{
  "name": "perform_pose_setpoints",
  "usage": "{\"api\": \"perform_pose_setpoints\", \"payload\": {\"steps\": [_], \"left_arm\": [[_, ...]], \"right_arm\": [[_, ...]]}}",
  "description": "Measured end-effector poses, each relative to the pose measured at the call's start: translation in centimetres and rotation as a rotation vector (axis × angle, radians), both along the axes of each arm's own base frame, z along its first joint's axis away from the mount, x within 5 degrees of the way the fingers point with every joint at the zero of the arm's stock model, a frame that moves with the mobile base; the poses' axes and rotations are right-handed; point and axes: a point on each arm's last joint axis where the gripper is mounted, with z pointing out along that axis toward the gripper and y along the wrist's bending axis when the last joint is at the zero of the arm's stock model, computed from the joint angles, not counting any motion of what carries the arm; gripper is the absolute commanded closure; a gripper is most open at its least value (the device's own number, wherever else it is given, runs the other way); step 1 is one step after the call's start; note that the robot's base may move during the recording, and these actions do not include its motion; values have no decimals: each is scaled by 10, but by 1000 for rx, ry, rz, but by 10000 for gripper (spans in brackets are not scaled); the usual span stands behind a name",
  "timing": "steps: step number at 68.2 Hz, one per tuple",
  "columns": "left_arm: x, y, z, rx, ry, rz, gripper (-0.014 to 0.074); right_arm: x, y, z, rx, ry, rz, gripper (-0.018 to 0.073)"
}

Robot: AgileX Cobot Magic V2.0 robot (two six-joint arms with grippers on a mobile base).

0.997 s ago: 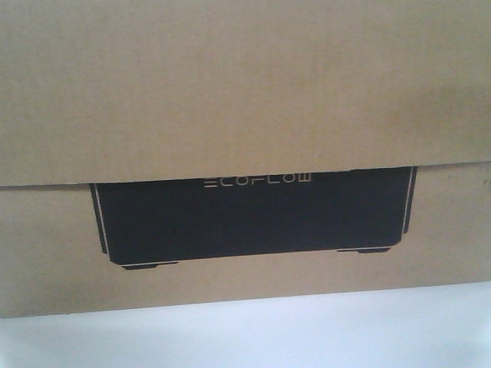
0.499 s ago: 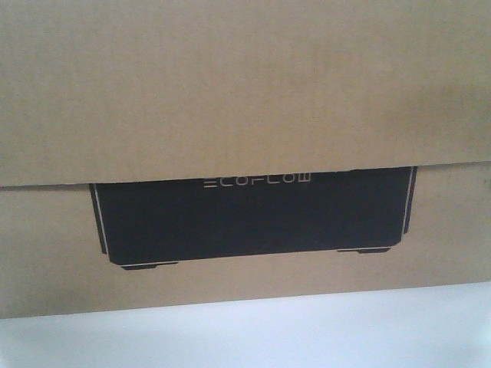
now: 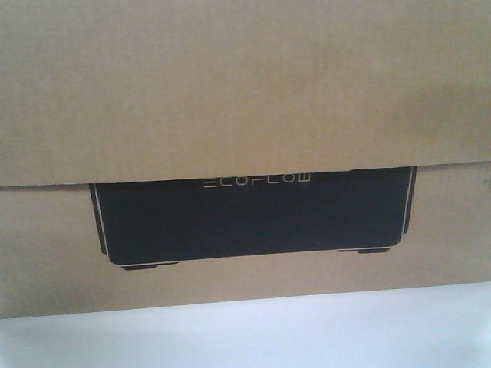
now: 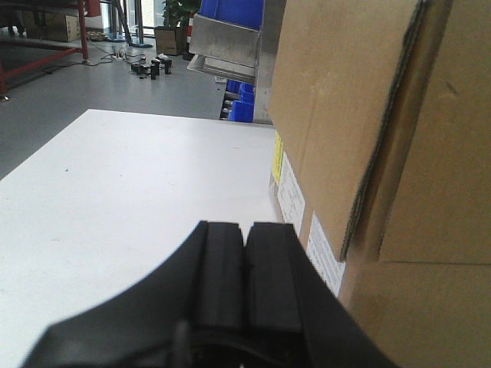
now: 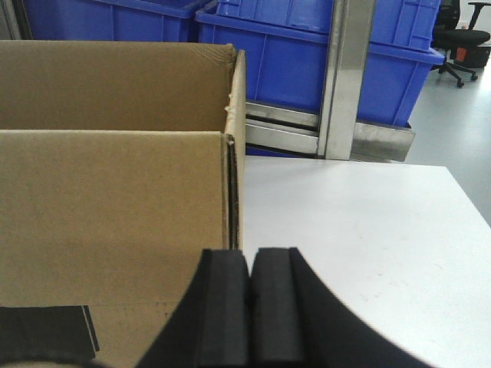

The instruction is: Grab box from left shelf to table start

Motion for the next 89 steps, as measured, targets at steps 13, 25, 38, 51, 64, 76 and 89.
{"api": "perform_pose_setpoints", "payload": {"steps": [13,25,38,51,64,76,89], "left_arm": [[0,0,0,2,-1,0,695],[0,0,-1,2,1,0,695],[0,0,-1,4,0,0,695],[0,0,-1,4,0,0,695],[0,0,-1,4,0,0,695],[0,0,-1,4,0,0,695],[0,0,-1,4,0,0,695]], "right_arm": [[3,-2,-7,-33,8,-24,508],[8,-5,-41,-50,18,-69,508],[12,-5,-85,-48,-23,-76,508],[13,-5,-92,-37,-34,-77,508],[13,-5,-92,-35,-40,-78,508],[13,-5,-92,-35,-40,-78,508],[13,-5,-92,-35,-40,-78,508]]}}
